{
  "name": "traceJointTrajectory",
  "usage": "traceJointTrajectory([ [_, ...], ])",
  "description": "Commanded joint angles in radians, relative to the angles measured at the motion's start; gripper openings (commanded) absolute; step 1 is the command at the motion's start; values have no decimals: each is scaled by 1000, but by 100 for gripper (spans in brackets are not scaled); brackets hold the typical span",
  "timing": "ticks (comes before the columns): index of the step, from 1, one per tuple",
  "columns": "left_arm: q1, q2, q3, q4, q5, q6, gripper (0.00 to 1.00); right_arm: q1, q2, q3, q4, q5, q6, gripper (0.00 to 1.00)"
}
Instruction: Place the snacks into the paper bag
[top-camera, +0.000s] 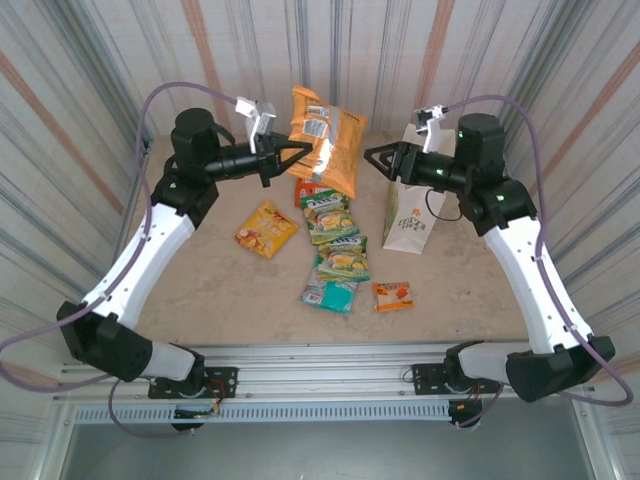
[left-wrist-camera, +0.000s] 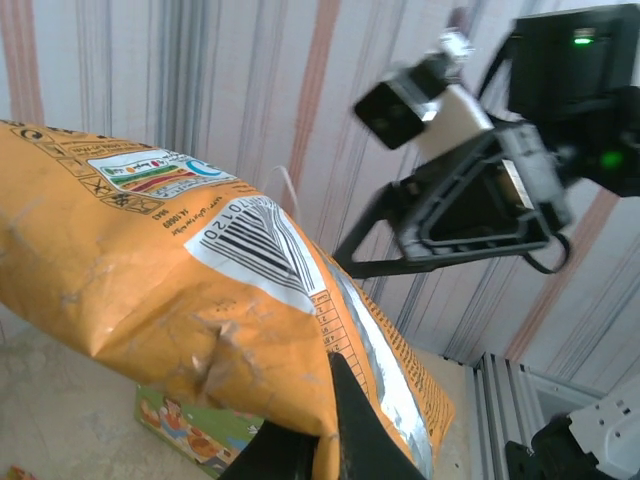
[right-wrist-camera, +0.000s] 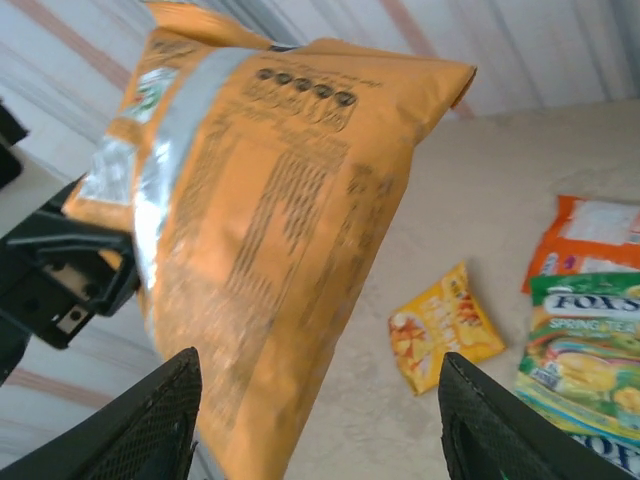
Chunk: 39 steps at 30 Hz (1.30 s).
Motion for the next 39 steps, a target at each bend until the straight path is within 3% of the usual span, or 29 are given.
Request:
traceJointTrajectory([
  [1, -4, -48, -30, 24, 51, 110, 8, 19, 19, -24, 188, -94, 134, 65],
  [11, -4, -73, -99, 148, 104, 143, 6, 61, 119, -98, 492, -262, 196, 68],
  [16, -4, -56, -119, 160, 76, 144, 5, 59, 99, -151, 603, -267, 200, 65],
  [30, 0, 10, -152, 143, -16, 137, 6, 37, -10, -240, 650, -115, 148, 23],
  [34, -7, 35, -134, 119, -33, 137, 8, 37, -30, -244, 616, -52, 121, 4],
  [39, -26, 48, -124, 114, -68, 134, 24, 42, -80, -218, 504, 84, 51, 0],
])
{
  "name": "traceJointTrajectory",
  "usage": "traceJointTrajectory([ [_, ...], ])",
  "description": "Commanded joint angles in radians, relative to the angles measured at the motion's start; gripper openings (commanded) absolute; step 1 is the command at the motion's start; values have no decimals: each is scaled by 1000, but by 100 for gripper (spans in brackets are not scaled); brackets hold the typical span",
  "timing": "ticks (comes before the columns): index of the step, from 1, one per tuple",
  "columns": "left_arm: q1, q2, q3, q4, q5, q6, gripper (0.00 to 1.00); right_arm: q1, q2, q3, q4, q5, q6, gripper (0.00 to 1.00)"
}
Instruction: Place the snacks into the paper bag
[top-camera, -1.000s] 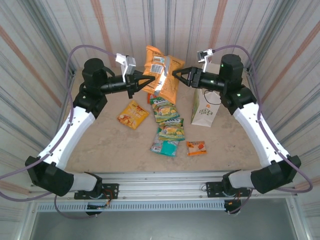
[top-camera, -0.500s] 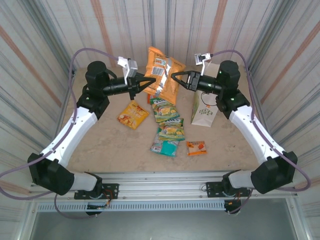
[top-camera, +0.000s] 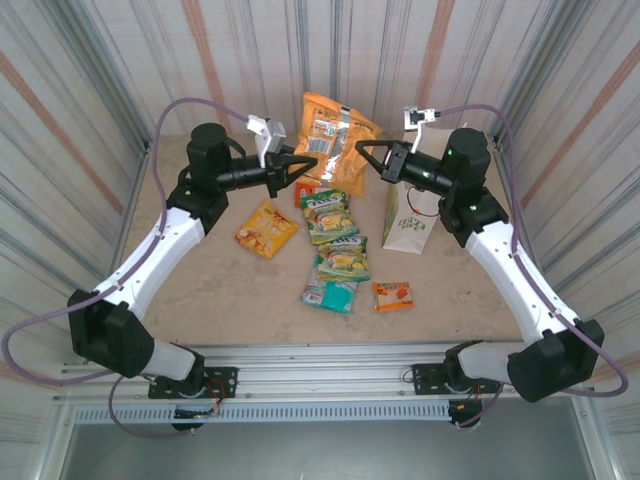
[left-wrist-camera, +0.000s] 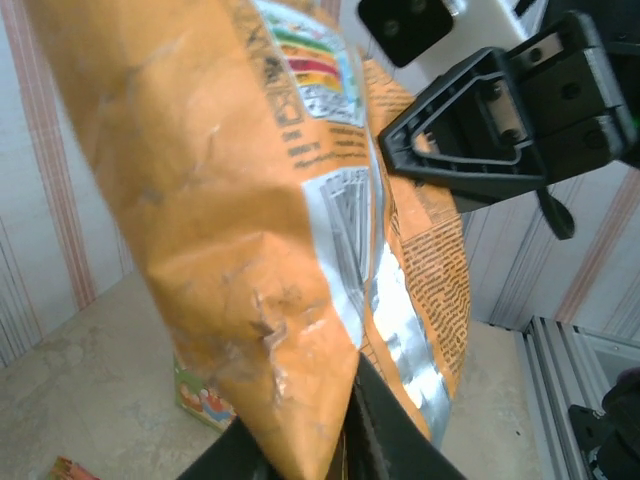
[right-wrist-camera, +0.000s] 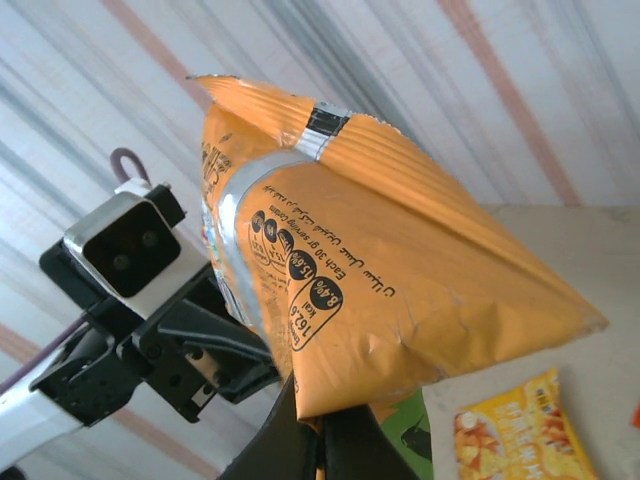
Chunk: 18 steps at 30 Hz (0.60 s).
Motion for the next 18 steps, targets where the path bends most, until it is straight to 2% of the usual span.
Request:
traceJointTrajectory([
  [1, -16, 12, 18, -15, -52, 4, 30, 7, -76, 36, -73, 139, -83, 0],
  [4, -23, 24, 44, -45, -104, -19, 55, 15, -112, 78, -184, 293, -137, 0],
  [5, -26, 27, 55, -62, -133, -28, 56, 19, -125, 90, -215, 353, -151, 0],
  [13, -65, 46, 83, -155, -336, -23, 58, 58, -199, 184, -371, 852, -258, 0],
  [18, -71, 64, 85, -179, -374, -42, 57, 120, -194, 203, -349, 1180, -316, 0],
])
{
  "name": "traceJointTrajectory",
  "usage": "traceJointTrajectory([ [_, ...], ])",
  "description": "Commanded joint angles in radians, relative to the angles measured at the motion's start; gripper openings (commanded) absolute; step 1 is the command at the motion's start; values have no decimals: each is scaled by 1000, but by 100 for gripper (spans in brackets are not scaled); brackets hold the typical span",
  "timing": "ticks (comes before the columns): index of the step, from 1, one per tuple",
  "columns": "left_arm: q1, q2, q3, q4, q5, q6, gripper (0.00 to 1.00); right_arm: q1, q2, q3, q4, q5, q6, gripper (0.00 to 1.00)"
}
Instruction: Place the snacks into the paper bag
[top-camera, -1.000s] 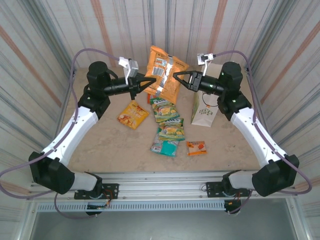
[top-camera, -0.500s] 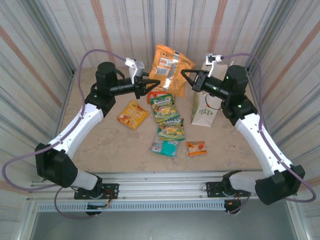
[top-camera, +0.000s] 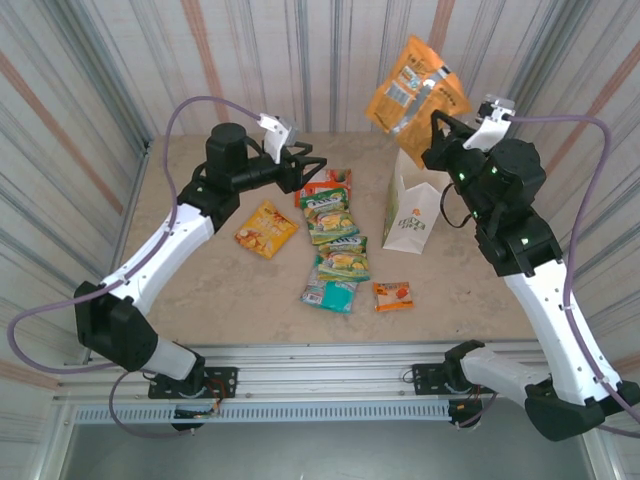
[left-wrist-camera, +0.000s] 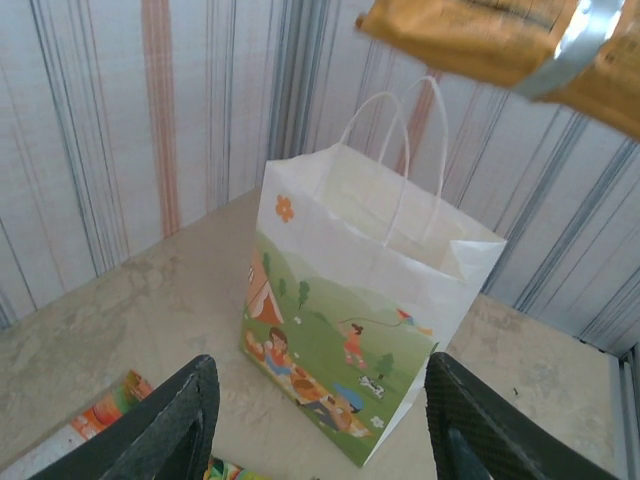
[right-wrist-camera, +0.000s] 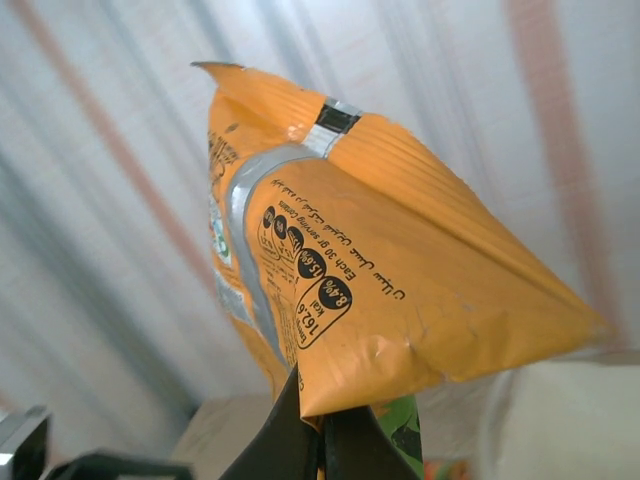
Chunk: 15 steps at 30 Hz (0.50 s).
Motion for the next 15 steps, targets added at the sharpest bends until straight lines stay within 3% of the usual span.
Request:
traceJointTrajectory([
  [1, -3, 22, 26, -40, -65, -25, 57, 36, 14, 23, -7, 342, -78, 0],
  [6, -3, 26, 26, -56, -83, -32, 57, 53, 67, 22, 66, 527, -156, 0],
  [15, -3, 26, 15, -80, -108, -26, 56, 53, 183, 39, 86, 630, -236, 0],
])
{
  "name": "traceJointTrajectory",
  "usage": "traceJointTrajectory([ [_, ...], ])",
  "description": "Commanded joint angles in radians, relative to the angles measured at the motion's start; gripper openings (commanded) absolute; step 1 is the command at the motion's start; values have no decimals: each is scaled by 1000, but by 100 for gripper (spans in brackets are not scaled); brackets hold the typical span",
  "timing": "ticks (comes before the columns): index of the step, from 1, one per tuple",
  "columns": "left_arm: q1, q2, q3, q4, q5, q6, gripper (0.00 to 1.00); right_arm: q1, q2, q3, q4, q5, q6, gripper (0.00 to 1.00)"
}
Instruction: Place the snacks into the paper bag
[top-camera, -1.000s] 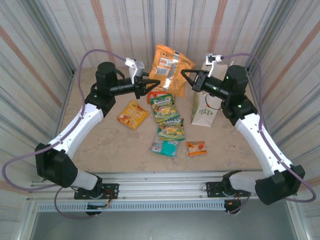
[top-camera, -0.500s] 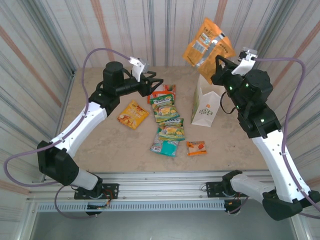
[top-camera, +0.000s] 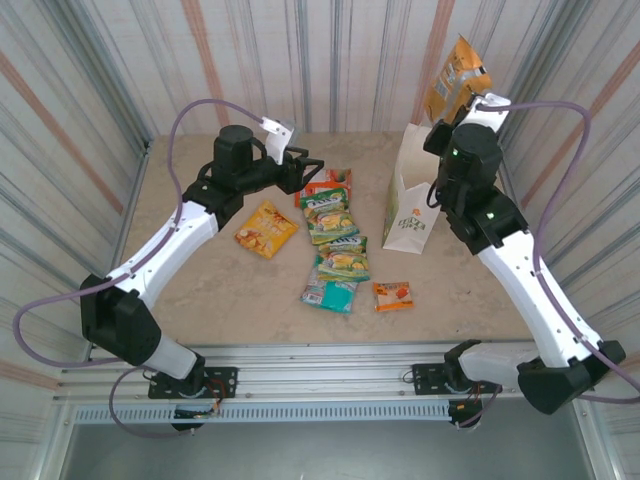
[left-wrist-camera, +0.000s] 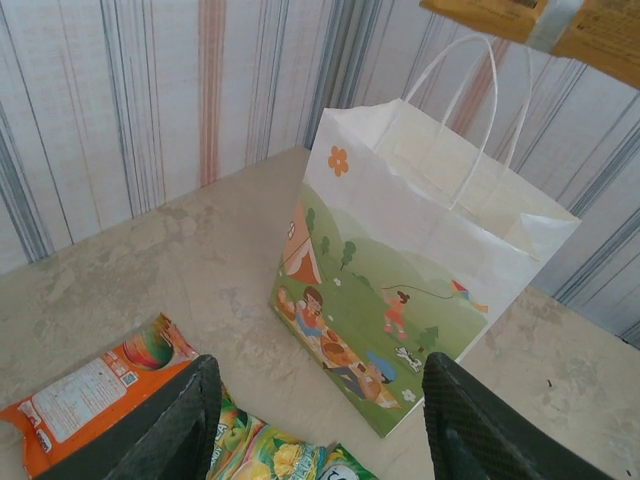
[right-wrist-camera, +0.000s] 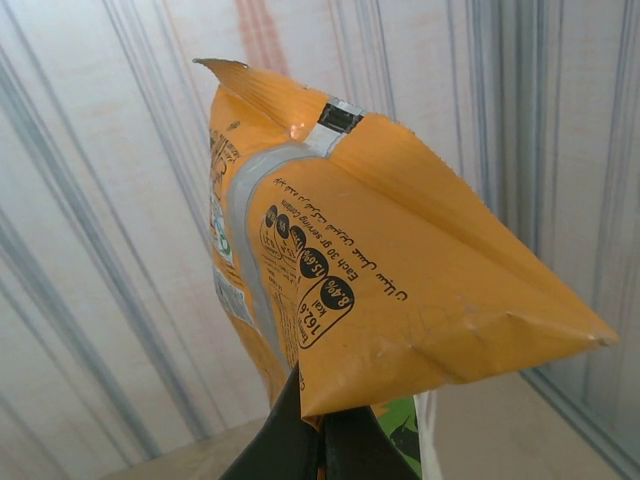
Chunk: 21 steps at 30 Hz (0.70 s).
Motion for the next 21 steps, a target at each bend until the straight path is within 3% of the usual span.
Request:
traceJointTrajectory([
  [1, -1, -2, 12, -19, -25, -9, 56, 8, 29, 31, 6, 97, -32, 0],
  [21, -1, -5, -17, -30, -39, -13, 56, 5, 111, -58, -175, 56, 239, 0],
])
